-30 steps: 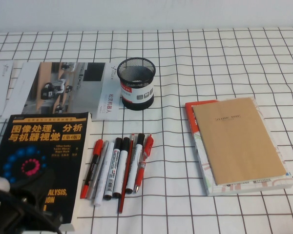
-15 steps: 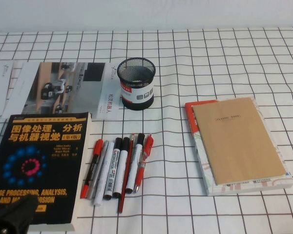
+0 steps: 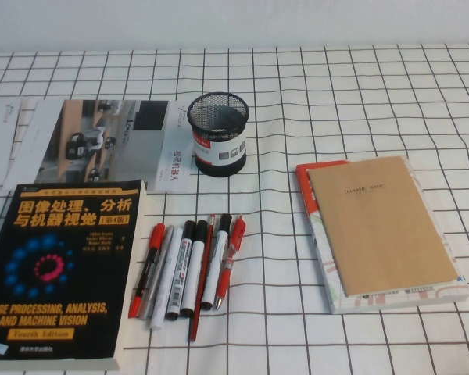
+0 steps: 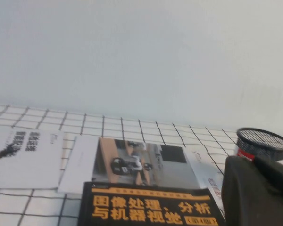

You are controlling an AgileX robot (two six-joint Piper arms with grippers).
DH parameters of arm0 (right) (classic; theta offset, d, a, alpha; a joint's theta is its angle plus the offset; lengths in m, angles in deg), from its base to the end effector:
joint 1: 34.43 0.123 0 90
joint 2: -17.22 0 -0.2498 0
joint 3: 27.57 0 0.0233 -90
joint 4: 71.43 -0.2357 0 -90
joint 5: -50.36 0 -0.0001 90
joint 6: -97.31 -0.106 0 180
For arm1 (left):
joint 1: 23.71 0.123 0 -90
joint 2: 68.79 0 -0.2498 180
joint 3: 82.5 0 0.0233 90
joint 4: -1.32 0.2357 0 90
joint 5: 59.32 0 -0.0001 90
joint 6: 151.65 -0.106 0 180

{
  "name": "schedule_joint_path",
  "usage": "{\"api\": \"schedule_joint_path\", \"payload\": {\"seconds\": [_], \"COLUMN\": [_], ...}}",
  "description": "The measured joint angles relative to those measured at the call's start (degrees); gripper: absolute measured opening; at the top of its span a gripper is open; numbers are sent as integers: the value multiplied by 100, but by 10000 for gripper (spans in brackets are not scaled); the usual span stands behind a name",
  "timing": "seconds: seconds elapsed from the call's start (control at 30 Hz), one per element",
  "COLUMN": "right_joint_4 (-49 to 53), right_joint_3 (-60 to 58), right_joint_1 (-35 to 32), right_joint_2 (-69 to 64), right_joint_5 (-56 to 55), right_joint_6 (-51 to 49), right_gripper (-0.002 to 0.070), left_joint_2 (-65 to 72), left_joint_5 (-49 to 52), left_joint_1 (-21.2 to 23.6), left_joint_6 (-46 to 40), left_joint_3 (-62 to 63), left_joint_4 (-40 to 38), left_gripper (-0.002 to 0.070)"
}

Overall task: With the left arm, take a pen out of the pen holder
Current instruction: 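Take a marker out of the pen holder and lay it on the table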

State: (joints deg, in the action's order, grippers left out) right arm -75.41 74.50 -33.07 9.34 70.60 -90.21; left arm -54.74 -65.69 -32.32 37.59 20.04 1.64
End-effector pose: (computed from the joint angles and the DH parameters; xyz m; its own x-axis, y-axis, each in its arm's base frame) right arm 0.0877 0.0046 0.1684 -0.2795 0.1885 -0.9415 0.0079 0.9809 0.1941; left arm 0.0984 -0.0150 0.2096 0.0594 -0.1659 -0.9844 0.1615 0.9747 -0.1545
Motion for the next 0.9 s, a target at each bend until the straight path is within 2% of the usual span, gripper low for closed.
{"api": "schedule_joint_path", "payload": {"seconds": [0.23,0.57,0.9], "right_joint_4": [0,0,0], "right_joint_3": [0,0,0], "right_joint_1": [0,0,0], "right_joint_2": [0,0,0], "right_joint_5": [0,0,0], "right_joint_6": [0,0,0], "right_gripper": [-16,-17,-17], "left_joint_2": [-446,-577,-577], "left_joint_5": [317,2500,2745], "left_joint_1": [424,453,453], "left_joint_6": [0,0,0], "left_joint_3": [0,-10,-14], "left_joint_4": [123,790,783], "left_gripper": [0,0,0]}}
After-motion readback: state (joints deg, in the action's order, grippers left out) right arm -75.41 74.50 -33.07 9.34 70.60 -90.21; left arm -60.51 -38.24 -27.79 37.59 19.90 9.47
